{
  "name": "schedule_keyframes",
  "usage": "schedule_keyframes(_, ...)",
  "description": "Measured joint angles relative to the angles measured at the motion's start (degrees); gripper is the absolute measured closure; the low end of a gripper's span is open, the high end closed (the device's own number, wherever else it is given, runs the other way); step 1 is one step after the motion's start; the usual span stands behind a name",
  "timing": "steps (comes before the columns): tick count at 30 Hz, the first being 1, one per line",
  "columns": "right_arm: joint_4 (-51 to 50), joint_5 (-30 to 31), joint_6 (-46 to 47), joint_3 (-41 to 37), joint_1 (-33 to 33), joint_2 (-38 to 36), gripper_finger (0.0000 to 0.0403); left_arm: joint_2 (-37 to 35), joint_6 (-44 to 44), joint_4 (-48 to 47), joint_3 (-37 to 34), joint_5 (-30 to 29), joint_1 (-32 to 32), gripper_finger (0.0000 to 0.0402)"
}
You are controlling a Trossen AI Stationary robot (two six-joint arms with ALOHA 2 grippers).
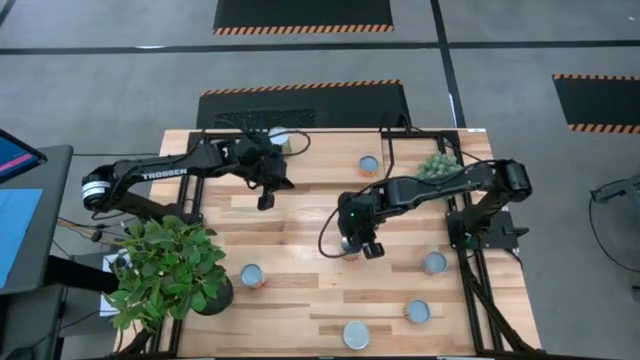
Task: Pick and place cans onto a shelf
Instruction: Put the canned green beans on the shelf
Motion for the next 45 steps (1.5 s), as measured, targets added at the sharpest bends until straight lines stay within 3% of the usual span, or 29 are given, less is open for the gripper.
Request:
schedule_keyframes(6, 0.42, 2.84, -0.14, 0.0, 0.31, 0.26, 0.0258, 0.49, 0.28, 0.2, 0.0, -5.14, -1.15, 0.0396)
schedule_keyframes(18, -1.04, 3.27, -0.22, 1.82, -0.63, 0.3, 0.0232, 0.49, 0.22, 0.22, 0.0, -5.51, -1.15, 0.0396)
schedule_keyframes(36, -3.26, 3.26, -0.74, 1.99, -0.92, 5.62, 0.0264, 0.51, -0.15, 2.64, 0.04, -5.39, -1.87, 0.0396)
schedule_keyframes(45, -3.64, 3.87, 3.87, 3.2, -1.88, 5.21, 0.0325, 0.51, -1.05, 2.54, 0.04, -5.62, -2.96, 0.0396)
